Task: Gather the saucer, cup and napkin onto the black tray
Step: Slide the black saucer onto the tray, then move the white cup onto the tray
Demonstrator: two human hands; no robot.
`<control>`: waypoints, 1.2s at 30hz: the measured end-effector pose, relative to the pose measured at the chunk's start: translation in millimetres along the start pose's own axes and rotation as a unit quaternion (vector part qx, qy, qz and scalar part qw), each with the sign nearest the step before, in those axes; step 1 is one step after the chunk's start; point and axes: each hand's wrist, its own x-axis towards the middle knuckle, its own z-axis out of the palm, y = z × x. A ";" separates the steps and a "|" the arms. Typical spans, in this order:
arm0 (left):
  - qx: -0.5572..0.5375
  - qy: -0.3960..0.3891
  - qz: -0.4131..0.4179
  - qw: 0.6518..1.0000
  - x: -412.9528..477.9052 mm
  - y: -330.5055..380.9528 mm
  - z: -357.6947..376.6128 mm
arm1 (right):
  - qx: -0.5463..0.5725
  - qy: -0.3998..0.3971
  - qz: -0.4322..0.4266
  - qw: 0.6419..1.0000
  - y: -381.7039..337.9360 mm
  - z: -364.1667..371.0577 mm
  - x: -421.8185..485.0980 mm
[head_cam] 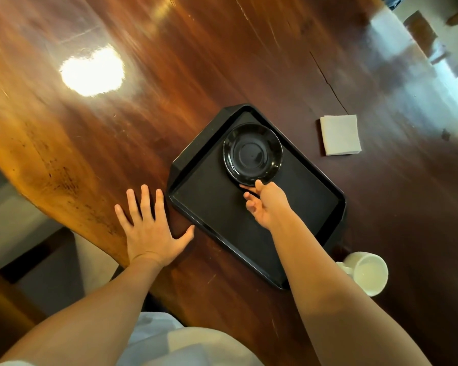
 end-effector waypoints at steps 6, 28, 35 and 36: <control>0.000 -0.003 -0.001 1.000 -0.4 -0.3 0.6 | -0.003 -0.025 -0.001 1.000 3.1 -0.7 -5.6; 0.012 -0.025 -0.001 1.000 -12.3 6.5 -5.1 | 0.055 0.069 -0.053 0.995 72.0 -103.1 -47.0; -0.018 -0.031 -0.022 0.999 -70.7 42.7 13.4 | 0.156 0.173 -0.080 0.969 93.6 -166.8 -53.7; -0.014 -0.037 -0.026 0.999 -76.0 49.5 15.2 | 0.175 0.180 -0.081 0.965 95.2 -176.1 -54.3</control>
